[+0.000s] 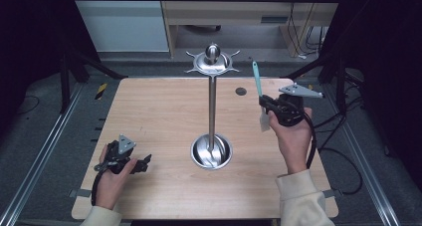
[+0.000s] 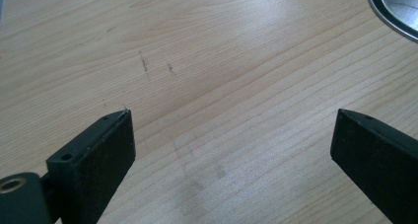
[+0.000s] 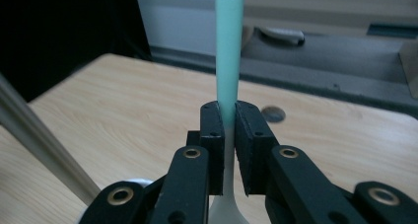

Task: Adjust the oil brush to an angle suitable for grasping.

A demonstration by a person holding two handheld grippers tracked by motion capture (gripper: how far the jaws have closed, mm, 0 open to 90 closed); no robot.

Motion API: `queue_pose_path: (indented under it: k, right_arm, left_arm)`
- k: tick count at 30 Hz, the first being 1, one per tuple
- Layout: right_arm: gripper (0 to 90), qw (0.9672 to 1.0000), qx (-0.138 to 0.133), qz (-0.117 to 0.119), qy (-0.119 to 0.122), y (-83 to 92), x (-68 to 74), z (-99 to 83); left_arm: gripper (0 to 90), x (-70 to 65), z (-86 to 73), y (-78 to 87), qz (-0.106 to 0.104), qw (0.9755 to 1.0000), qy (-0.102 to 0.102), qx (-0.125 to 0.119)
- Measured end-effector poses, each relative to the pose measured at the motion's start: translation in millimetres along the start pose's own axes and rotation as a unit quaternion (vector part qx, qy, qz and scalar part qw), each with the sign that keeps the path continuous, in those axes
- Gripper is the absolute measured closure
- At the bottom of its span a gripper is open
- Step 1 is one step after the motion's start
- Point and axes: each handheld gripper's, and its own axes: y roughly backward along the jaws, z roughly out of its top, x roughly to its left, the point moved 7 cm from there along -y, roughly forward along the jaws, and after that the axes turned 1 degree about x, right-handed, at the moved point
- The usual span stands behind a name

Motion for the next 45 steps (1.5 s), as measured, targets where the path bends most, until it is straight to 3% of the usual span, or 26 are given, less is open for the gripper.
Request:
queue_pose_path:
  k: [8, 15, 35, 45]
  right_arm:
    - [82.8, 0.9992, -0.037, 0.013, 0.01, 22.2, 16.1, 16.3]
    - [82.8, 0.9985, -0.048, 0.018, 0.017, 32.9, 25.6, 20.4]
    - [82.8, 0.9962, -0.082, 0.016, 0.024, 66.6, 29.4, 25.9]
    - [82.8, 0.9957, -0.087, 0.018, 0.029, 70.5, 31.1, 26.5]
  left_arm:
    - [2.9, -1.3, 1.6, 0.1, -0.002, 1.0, -0.002, -0.002]
    - [2.9, 1.2, 2.1, 1.2, -0.002, 1.0, 0.001, -0.005]
    - [2.9, 3.2, 3.0, 1.9, -0.001, 0.9999, 0.005, -0.009]
    - [2.9, 2.4, 3.1, 1.5, -0.003, 1.0, 0.005, -0.008]
